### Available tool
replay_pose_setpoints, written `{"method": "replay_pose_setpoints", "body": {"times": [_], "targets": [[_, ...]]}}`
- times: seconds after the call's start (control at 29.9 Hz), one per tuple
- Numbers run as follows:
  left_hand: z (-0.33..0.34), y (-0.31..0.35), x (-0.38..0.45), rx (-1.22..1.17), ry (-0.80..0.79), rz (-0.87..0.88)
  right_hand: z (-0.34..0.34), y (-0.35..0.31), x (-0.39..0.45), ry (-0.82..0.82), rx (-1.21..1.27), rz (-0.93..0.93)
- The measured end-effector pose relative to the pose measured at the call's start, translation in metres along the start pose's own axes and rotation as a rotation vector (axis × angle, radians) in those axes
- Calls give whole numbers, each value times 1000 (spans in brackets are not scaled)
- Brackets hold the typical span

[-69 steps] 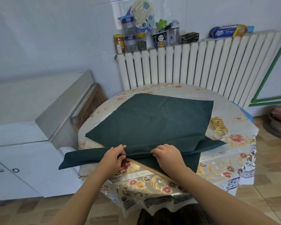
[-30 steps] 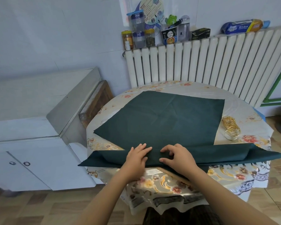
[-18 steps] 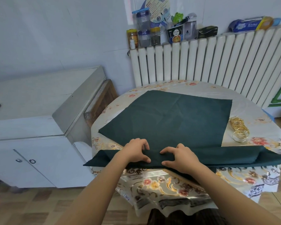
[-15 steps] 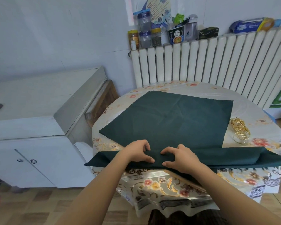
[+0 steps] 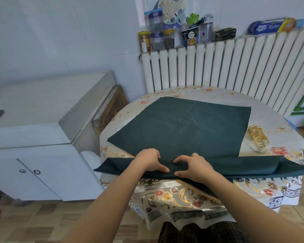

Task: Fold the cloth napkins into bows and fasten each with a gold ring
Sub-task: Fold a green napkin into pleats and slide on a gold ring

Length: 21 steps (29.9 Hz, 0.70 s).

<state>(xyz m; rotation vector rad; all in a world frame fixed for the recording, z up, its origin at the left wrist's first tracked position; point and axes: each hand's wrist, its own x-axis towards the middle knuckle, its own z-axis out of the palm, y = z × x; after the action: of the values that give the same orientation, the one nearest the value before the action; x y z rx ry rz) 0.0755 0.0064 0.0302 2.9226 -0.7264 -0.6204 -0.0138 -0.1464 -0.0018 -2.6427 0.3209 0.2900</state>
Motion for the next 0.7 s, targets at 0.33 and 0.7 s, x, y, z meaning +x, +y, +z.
{"method": "replay_pose_setpoints", "body": {"times": [0.33,0.7], "targets": [[23,24,-26,-116,211,110,1,6,3,4,91,8],[32,8,-44,-682,-46,175,6,9,-6,119,256,13]]}}
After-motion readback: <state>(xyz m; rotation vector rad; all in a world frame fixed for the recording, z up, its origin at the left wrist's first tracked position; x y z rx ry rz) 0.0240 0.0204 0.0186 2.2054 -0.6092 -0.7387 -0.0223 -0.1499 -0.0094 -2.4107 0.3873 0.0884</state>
